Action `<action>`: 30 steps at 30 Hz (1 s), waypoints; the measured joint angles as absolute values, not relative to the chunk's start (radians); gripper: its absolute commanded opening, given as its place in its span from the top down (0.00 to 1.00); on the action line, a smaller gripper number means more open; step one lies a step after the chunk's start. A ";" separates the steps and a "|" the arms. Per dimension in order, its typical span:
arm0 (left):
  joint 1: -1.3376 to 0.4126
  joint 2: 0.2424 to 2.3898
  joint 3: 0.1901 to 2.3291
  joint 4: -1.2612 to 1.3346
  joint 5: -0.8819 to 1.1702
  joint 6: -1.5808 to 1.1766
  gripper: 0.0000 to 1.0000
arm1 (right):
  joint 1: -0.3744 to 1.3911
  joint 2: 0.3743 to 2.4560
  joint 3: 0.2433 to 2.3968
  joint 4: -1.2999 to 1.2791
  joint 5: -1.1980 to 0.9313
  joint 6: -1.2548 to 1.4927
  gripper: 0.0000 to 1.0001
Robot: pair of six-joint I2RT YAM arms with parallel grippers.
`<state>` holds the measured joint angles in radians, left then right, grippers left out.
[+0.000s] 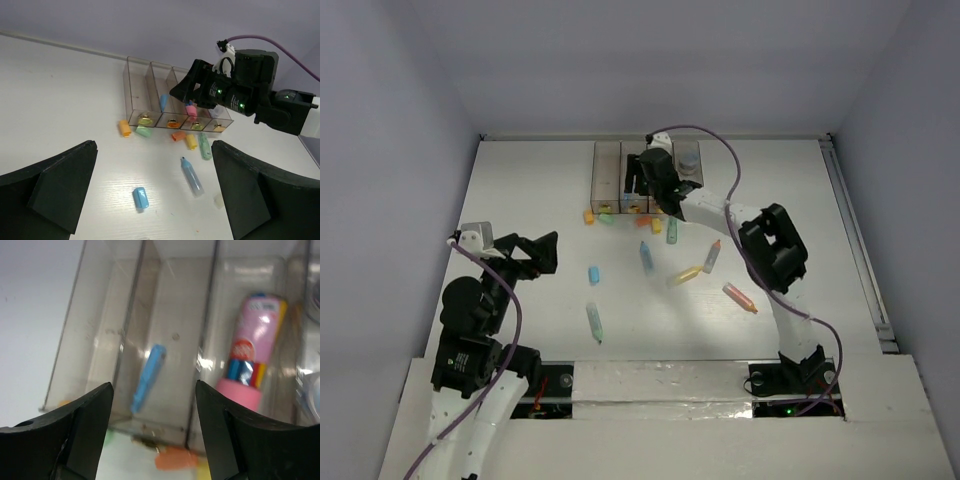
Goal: Sort the stationery into containers
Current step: Place the pen in the storage box, then pick up the pen from the center of the board.
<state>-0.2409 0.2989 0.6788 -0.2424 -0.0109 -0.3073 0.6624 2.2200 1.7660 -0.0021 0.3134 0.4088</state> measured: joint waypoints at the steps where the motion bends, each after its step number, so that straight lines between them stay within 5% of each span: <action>1: -0.241 0.299 0.678 -0.238 0.001 -0.306 0.01 | 0.662 2.185 1.710 0.018 0.317 0.413 0.28; 5: -0.244 0.299 0.678 -0.226 0.028 -0.303 0.01 | 0.662 2.002 1.458 0.076 0.344 0.440 0.50; 6: -0.248 0.299 0.678 -0.224 0.033 -0.302 0.01 | 0.662 1.949 1.390 0.100 0.358 0.447 0.71; 8: -0.249 0.299 0.678 -0.223 0.041 -0.300 0.01 | 0.662 1.856 1.280 0.122 0.393 0.460 0.76; 10: -0.255 0.299 0.678 -0.221 0.046 -0.299 0.01 | 0.662 1.787 1.193 0.131 0.425 0.476 0.76; 15: -0.260 0.299 0.678 -0.220 0.052 -0.297 0.01 | 0.662 1.739 1.066 0.107 0.460 0.509 0.51; 30: -0.260 0.299 0.678 -0.221 0.053 -0.296 0.01 | 0.663 1.852 1.044 0.059 0.426 0.519 0.44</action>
<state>-0.2604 0.2989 0.6777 -0.2207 0.0528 -0.2962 0.6628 1.8523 1.0443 0.0589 0.4259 0.5194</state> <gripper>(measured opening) 0.989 0.559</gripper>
